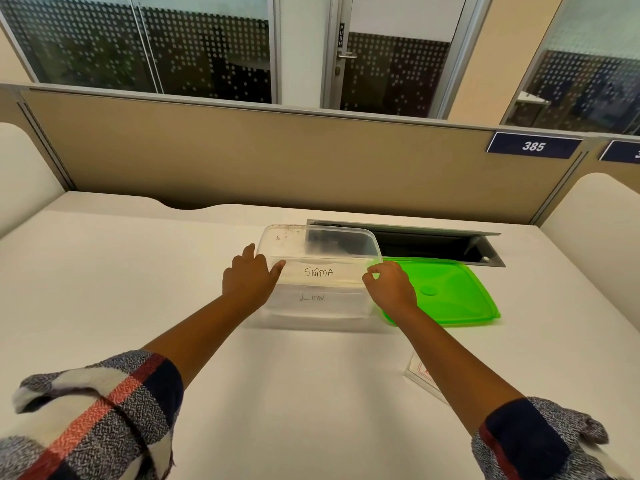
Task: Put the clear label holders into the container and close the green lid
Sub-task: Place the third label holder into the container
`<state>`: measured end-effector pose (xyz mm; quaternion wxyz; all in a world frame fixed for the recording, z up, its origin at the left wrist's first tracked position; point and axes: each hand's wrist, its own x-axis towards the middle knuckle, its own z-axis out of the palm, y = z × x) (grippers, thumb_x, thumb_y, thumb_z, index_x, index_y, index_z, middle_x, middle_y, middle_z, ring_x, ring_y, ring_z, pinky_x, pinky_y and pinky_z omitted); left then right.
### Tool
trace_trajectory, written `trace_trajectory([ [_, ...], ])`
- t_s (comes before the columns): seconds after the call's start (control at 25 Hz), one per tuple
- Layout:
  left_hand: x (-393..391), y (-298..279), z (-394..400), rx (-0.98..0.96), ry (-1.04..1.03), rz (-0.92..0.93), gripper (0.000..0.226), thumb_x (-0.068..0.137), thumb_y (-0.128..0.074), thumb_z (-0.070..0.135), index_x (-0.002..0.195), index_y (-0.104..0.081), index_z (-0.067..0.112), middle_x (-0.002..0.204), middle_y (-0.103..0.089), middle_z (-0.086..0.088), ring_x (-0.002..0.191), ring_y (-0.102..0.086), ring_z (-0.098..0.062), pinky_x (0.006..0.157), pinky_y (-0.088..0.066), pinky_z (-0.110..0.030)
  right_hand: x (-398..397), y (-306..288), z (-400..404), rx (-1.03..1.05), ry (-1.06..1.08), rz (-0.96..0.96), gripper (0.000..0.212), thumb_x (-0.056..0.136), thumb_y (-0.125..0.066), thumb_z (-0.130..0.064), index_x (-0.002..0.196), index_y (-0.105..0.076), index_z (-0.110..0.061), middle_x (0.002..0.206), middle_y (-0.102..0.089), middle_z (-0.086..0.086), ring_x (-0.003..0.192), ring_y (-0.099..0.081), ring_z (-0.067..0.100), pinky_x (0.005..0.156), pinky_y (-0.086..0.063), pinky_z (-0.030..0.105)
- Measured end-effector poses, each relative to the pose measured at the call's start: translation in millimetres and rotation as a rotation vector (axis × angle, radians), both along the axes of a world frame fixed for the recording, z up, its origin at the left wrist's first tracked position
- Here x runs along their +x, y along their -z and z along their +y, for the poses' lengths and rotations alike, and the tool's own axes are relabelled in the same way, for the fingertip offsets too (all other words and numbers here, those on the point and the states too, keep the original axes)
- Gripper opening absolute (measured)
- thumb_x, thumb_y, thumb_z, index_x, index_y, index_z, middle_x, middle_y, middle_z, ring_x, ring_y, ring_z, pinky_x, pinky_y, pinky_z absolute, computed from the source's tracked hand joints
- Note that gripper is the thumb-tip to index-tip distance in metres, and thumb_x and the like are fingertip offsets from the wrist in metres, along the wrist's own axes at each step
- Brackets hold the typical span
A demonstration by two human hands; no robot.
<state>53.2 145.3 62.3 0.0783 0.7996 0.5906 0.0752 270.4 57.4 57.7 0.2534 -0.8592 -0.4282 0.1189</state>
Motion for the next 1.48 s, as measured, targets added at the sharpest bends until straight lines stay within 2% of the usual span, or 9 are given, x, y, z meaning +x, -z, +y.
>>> trace_trajectory([
  [0.16,-8,3,-12,0.087,0.04,-0.043,0.056,0.094,-0.031,0.048,0.133,-0.044,0.01,0.154,-0.024,-0.009,0.135,-0.034,-0.031,0.105,-0.037,-0.044,-1,3,-10,0.111,-0.055,0.027,0.032,0.091,-0.051,-0.027,0.12,-0.058,-0.015,0.144,-0.043,0.007,0.132,-0.039,0.025,0.103,-0.036,0.038],
  [0.36,-12,7,-45,0.202,0.128,-0.172,0.06,0.093,-0.038,0.043,0.143,-0.027,0.013,0.155,-0.022,-0.009,0.141,-0.026,-0.03,0.112,-0.027,-0.045,-7,0,-31,0.232,-0.124,-0.062,0.03,0.091,-0.053,-0.025,0.118,-0.06,-0.014,0.144,-0.044,0.009,0.133,-0.038,0.026,0.107,-0.033,0.037],
  [0.56,-15,23,-91,0.273,0.238,-0.229,0.06,0.087,-0.043,0.039,0.14,-0.034,0.012,0.147,-0.04,-0.013,0.132,-0.042,-0.035,0.103,-0.039,-0.05,-26,-1,-61,0.397,-0.215,-0.185,0.03,0.088,-0.05,-0.023,0.112,-0.063,-0.012,0.141,-0.048,0.011,0.134,-0.038,0.031,0.111,-0.03,0.045],
  [0.64,-16,34,-110,0.238,0.247,-0.226,0.058,0.089,-0.04,0.042,0.138,-0.035,0.012,0.144,-0.043,-0.013,0.129,-0.046,-0.034,0.1,-0.045,-0.049,-35,4,-75,0.367,-0.24,-0.182,0.034,0.088,-0.046,-0.026,0.115,-0.062,-0.014,0.143,-0.045,0.01,0.136,-0.034,0.029,0.113,-0.025,0.045],
  [0.84,-20,60,-151,0.112,0.234,-0.195,0.074,0.091,-0.006,0.058,0.137,-0.04,0.011,0.142,-0.047,-0.011,0.127,-0.049,-0.031,0.098,-0.045,-0.044,-55,31,-107,0.279,-0.287,-0.169,0.039,0.087,-0.043,-0.031,0.119,-0.059,-0.016,0.144,-0.043,0.008,0.138,-0.032,0.028,0.115,-0.017,0.04],
  [1.08,-29,92,-171,0.016,0.297,-0.116,0.075,0.09,-0.005,0.059,0.137,-0.04,0.013,0.142,-0.048,-0.007,0.126,-0.051,-0.026,0.099,-0.044,-0.04,-69,69,-135,0.169,-0.342,-0.181,0.041,0.088,-0.039,-0.029,0.124,-0.055,-0.017,0.148,-0.038,0.005,0.141,-0.026,0.023,0.114,-0.004,0.033],
  [1.2,-37,105,-172,-0.004,0.29,-0.08,0.079,0.089,-0.001,0.06,0.137,-0.041,0.011,0.143,-0.046,-0.005,0.127,-0.05,-0.024,0.102,-0.041,-0.04,-70,81,-146,0.141,-0.36,-0.17,0.048,0.087,-0.03,-0.036,0.127,-0.052,-0.019,0.149,-0.036,0.002,0.142,-0.023,0.02,0.114,-0.002,0.031],
  [1.36,-36,114,-168,0.051,0.3,-0.054,0.094,0.078,0.015,0.068,0.144,-0.025,0.015,0.153,-0.027,0.002,0.142,-0.027,-0.021,0.114,-0.018,-0.036,-70,98,-155,0.036,-0.357,-0.154,0.058,0.085,-0.021,-0.044,0.131,-0.048,-0.02,0.148,-0.037,0.001,0.141,-0.027,0.019,0.114,-0.007,0.032],
  [1.48,-36,115,-164,0.068,0.304,-0.017,0.097,0.075,0.019,0.07,0.146,-0.021,0.017,0.154,-0.023,0.004,0.144,-0.02,-0.021,0.114,-0.011,-0.037,-74,102,-157,-0.039,-0.354,-0.261,0.05,0.084,-0.031,-0.04,0.119,-0.06,-0.021,0.132,-0.058,0.001,0.124,-0.053,0.023,0.105,-0.035,0.044],
])
